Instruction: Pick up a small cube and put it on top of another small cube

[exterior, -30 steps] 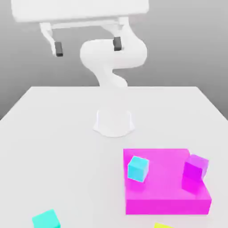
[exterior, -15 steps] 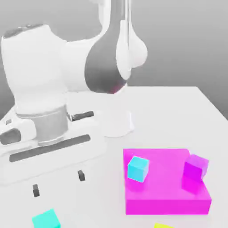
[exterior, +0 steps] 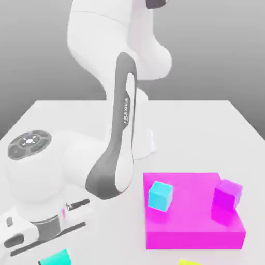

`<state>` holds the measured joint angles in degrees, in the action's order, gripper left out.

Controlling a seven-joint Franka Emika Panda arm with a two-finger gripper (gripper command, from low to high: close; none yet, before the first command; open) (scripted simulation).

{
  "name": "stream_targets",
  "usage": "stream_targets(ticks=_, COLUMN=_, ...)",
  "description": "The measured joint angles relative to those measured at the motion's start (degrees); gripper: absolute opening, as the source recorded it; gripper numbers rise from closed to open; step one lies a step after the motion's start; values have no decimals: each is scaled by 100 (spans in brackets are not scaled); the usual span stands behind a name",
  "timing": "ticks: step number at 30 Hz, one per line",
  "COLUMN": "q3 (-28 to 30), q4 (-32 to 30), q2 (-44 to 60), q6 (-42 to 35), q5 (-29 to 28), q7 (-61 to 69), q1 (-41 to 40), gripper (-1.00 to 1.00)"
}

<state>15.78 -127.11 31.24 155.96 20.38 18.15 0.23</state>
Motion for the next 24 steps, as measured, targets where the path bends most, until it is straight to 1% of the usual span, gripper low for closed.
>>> stream_targets(ticks=2, q3=123, q4=-51, q2=-216, q6=-158, q5=-127, q7=-90, q1=97, gripper=-100)
stream_targets(ticks=5, q3=381, q4=-180, q2=-778, q6=-586, q5=-469, q7=-354, q1=317, gripper=-100)
stream_targets(ticks=12, q3=55, q4=-82, q2=-1079, q6=-1044, q5=-813, q7=-1385, q1=1381, gripper=-100)
stream_targets(ticks=17, q3=-183, q4=-14, q2=-1343, q6=-1232, q5=-1215, q7=-2272, q1=2221, gripper=-100)
stream_targets(ticks=19, q3=-266, q4=9, q2=-1274, q6=-1132, q5=-1282, q7=-2475, q1=2423, gripper=-100)
stream_targets(ticks=21, q3=-358, q4=34, q2=-943, q6=-822, q5=-1175, q7=-2440, q1=2425, gripper=-100)
stream_targets(ticks=22, q3=-416, q4=46, q2=-750, q6=-642, q5=-1102, q7=-2395, q1=2393, gripper=100)
stream_targets(ticks=24, q3=-416, q4=46, q2=-750, q6=-642, q5=-1102, q7=-2395, q1=2393, gripper=100)
